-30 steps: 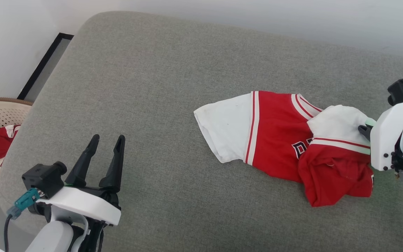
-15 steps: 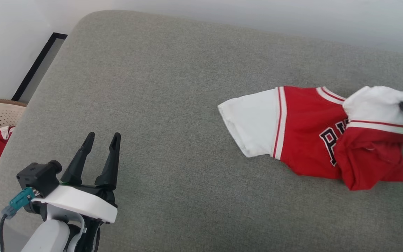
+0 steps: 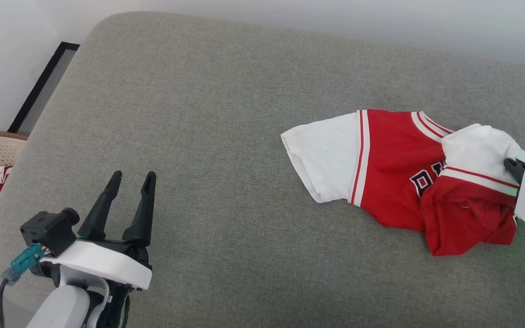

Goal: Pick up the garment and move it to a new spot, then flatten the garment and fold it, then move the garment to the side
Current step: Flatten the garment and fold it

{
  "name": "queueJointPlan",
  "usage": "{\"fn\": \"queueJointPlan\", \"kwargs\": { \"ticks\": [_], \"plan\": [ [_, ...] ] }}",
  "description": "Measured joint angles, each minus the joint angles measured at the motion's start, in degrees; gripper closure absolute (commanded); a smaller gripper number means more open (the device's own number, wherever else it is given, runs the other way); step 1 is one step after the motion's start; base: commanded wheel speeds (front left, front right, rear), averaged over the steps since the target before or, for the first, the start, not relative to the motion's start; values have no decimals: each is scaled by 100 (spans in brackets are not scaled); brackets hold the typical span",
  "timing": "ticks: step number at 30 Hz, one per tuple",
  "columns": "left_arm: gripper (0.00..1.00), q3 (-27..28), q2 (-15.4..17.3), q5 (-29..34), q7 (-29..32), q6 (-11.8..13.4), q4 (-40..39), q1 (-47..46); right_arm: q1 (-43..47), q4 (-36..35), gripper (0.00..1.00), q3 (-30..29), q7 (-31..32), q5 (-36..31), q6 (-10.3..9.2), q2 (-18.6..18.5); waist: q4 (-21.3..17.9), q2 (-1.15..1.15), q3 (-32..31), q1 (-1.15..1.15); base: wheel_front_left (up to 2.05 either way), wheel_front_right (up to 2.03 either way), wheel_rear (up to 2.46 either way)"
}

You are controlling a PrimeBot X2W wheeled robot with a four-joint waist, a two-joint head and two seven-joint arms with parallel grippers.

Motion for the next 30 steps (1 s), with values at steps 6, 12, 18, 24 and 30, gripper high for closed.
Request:
{"fn": "queueJointPlan", "kwargs": {
  "ticks": [6,12,18,24,30],
  "plan": [
    [0,-21,14,32,8,-18,-2,-9,101,-320,0,-75,118,-37,0,59,-28,0,7,0,0,0,0],
    [0,-123,67,47,167,-105,-31,-122,278,-800,0,-364,-148,-121,0,281,-129,0,15,0,0,0,0],
    [0,-110,190,54,288,-108,-138,-261,670,-1534,0,-648,-487,-265,0,687,-388,0,27,0,0,0,0],
    [0,-75,245,56,314,-67,-202,-268,1126,-2076,0,-344,-621,-275,0,1027,-667,0,79,0,0,0,0],
    [0,-132,240,57,366,-68,-222,-320,1266,-2075,0,90,-625,-345,0,1263,-706,0,156,0,0,0,0]
  ]
}}
